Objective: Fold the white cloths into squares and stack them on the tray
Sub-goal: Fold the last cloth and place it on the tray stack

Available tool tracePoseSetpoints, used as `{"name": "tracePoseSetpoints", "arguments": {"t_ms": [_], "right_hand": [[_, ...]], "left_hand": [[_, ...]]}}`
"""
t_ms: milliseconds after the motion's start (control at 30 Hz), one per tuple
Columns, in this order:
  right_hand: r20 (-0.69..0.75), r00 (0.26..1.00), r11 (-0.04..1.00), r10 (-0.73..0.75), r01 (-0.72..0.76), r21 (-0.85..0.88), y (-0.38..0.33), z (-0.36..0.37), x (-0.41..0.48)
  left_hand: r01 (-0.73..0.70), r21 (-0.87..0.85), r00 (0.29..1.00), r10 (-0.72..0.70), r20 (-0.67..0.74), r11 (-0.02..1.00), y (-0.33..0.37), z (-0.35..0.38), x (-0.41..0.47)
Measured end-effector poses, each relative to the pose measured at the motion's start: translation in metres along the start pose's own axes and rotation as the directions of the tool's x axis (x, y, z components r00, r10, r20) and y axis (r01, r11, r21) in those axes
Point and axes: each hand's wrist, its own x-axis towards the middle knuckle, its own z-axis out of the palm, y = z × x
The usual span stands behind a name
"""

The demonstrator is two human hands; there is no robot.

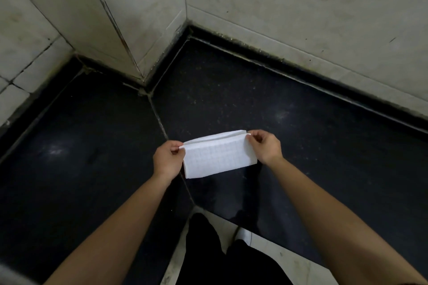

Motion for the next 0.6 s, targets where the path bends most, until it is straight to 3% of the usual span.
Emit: {"name": "tracePoseSetpoints", "arguments": {"t_ms": [167, 333, 467, 600], "right_hand": [[-0.017, 0.999, 0.99, -0.031, 0.029, -0.135, -0.004, 0.013, 0.016], [-0.073, 0.997, 0.986, -0.004, -0.009, -0.164, -0.008, 0.022, 0.029], [-0.086, 0.996, 0.972, -0.015, -0.005, -0.234, -0.007, 0.026, 0.03], [-0.08, 0.996, 0.969, -0.045, 0.024, -0.245, -0.009, 0.028, 0.024]], "left_hand": [[-0.012, 0.043, 1.0, 0.013, -0.024, 0.999, -0.005, 0.006, 0.018], [-0.038, 0.064, 0.998, 0.041, -0.044, 0.997, -0.011, 0.007, 0.028], [-0.119, 0.131, 0.991, 0.125, -0.043, 0.984, -0.018, 0.007, 0.031], [-0.285, 0.273, 0.954, 0.3, -0.011, 0.919, -0.025, 0.004, 0.024]]}}
